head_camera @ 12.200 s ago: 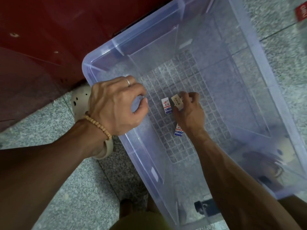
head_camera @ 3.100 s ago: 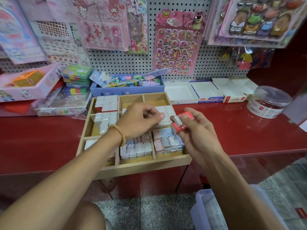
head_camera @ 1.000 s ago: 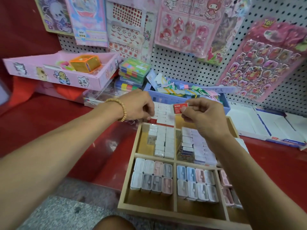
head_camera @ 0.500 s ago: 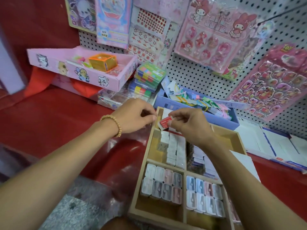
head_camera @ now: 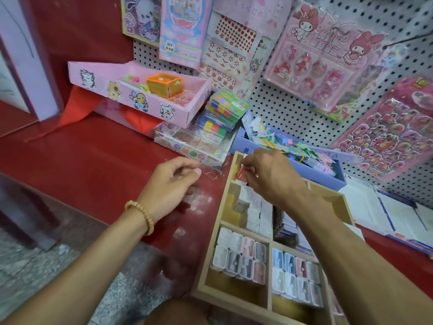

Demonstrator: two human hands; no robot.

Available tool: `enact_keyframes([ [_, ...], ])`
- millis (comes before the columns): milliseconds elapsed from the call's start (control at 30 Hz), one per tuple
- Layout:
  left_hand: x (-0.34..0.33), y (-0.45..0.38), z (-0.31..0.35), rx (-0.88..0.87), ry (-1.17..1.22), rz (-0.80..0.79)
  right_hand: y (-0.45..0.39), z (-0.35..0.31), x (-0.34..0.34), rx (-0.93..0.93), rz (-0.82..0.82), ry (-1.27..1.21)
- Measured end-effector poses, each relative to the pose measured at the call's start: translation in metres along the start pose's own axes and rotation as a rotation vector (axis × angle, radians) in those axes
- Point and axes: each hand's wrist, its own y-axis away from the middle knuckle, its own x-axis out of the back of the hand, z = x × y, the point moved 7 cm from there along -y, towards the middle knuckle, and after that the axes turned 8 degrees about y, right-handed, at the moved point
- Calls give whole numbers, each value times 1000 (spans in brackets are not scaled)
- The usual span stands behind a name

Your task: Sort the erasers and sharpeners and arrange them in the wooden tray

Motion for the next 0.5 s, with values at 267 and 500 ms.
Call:
enact_keyframes([
  [267, -2, 12, -3, -18, -87, -8, -2, 6, -24, -47, -150, 31],
  [500, -3, 16, -9, -9, -127, -3, 0, 20, -13, -144, -110, -115],
])
